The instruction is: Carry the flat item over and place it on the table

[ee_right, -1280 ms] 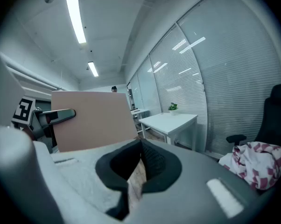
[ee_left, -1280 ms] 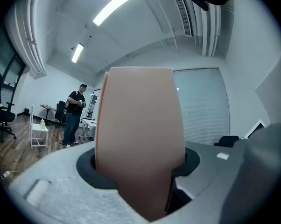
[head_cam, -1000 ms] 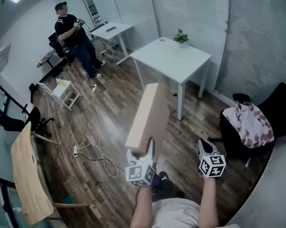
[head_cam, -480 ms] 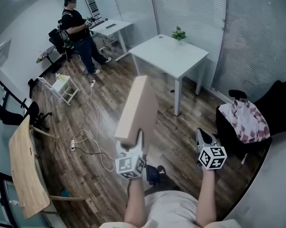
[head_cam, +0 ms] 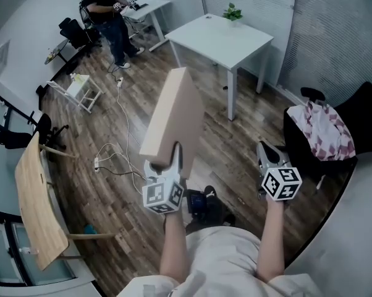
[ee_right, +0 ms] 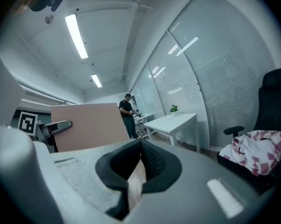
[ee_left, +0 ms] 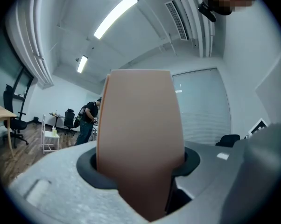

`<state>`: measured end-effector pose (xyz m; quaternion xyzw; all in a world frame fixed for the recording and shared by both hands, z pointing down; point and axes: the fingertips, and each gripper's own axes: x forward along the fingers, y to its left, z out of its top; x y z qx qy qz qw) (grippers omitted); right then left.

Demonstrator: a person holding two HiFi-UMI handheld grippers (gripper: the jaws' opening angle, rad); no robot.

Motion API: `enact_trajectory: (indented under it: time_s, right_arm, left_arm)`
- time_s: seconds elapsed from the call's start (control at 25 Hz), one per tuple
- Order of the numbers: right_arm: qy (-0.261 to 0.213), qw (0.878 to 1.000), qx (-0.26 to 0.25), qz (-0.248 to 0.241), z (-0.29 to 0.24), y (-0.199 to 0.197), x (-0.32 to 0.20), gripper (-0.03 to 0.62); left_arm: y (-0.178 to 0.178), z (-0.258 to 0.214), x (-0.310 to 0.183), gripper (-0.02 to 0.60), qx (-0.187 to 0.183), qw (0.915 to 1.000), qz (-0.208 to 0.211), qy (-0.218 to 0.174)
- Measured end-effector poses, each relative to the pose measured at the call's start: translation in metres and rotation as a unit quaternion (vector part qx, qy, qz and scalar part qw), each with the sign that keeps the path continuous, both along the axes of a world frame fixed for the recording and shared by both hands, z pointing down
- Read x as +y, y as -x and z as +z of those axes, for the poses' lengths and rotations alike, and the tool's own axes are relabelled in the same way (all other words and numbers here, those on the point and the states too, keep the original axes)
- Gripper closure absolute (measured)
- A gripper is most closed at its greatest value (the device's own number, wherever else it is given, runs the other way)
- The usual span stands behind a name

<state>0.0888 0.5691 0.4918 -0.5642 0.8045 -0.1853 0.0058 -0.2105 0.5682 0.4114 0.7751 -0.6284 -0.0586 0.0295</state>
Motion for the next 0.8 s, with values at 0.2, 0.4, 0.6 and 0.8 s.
enact_trajectory:
  time_s: [0.2, 0.4, 0.6, 0.8]
  right_arm:
    - [0.016, 1.0, -0.004, 0.01, 0.008, -0.017, -0.005, 0.592]
    - [0.044, 0.999, -0.016, 0.004, 0.015, -0.03, -0.021, 0.592]
    - [0.046, 0.999, -0.014, -0.006, 0.017, -0.024, -0.039, 0.592]
    - [0.044, 0.999, -0.013, -0.014, 0.013, -0.019, -0.068, 0.592]
  left_arm:
    - [-0.007, 0.001, -0.007, 0.302, -0.012, 0.9999, -0.007, 0.002]
    - [-0.023, -0.005, -0.021, 0.302, -0.018, 0.9998, 0.003, -0.006]
    - [-0.031, -0.005, -0.04, 0.302, -0.017, 0.9998, 0.011, -0.007]
    - [-0.043, -0.005, -0.071, 0.302, -0.027, 0.9994, 0.021, -0.005]
